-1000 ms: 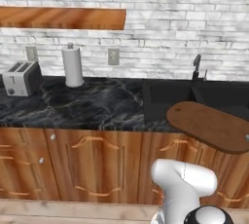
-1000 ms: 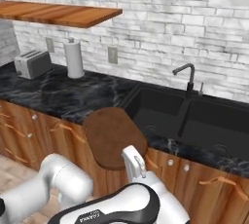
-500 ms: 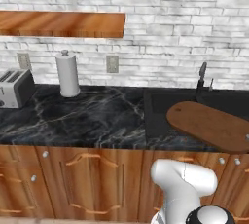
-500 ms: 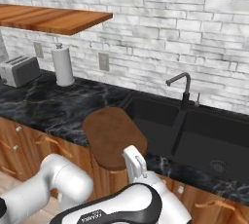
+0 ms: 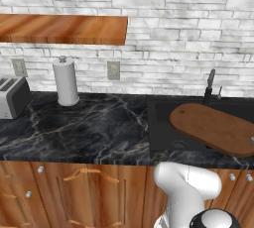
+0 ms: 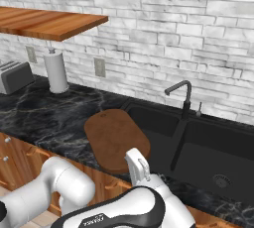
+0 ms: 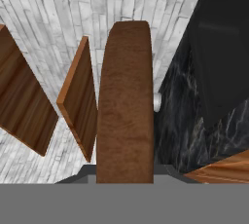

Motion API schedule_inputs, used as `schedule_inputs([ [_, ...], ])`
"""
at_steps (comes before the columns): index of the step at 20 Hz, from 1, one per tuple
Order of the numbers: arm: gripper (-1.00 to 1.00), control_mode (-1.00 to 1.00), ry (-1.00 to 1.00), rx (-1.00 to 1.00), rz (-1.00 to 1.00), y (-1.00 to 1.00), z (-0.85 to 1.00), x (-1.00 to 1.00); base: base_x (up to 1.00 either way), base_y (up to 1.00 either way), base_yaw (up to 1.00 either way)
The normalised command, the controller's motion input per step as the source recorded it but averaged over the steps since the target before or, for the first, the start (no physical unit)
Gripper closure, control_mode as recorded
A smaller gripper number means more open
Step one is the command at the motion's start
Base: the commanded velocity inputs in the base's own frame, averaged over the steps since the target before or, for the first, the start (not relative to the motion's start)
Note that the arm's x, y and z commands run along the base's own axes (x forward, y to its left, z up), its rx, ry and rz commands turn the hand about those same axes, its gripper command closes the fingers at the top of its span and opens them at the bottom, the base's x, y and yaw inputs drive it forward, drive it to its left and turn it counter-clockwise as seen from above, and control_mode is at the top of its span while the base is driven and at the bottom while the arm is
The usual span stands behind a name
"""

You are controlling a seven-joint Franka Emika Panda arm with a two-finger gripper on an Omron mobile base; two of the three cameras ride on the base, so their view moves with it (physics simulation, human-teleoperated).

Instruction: Move the cutting board and knife to the sink. Then move spray from the cabinet to the counter.

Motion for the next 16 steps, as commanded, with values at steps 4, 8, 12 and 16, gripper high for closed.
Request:
schedule_inputs([
  [4, 1.0, 1.0, 0.0, 0.0, 0.0, 0.0, 0.0, 0.0, 0.22, 0.03, 0.0],
  [8, 1.0, 1.0, 0.0, 0.0, 0.0, 0.0, 0.0, 0.0, 0.25, 0.08, 0.0],
  [12, 1.0, 1.0, 0.0, 0.0, 0.0, 0.0, 0.0, 0.0, 0.33, 0.05, 0.0],
  [16, 1.0, 1.0, 0.0, 0.0, 0.0, 0.0, 0.0, 0.0, 0.41, 0.04, 0.0],
])
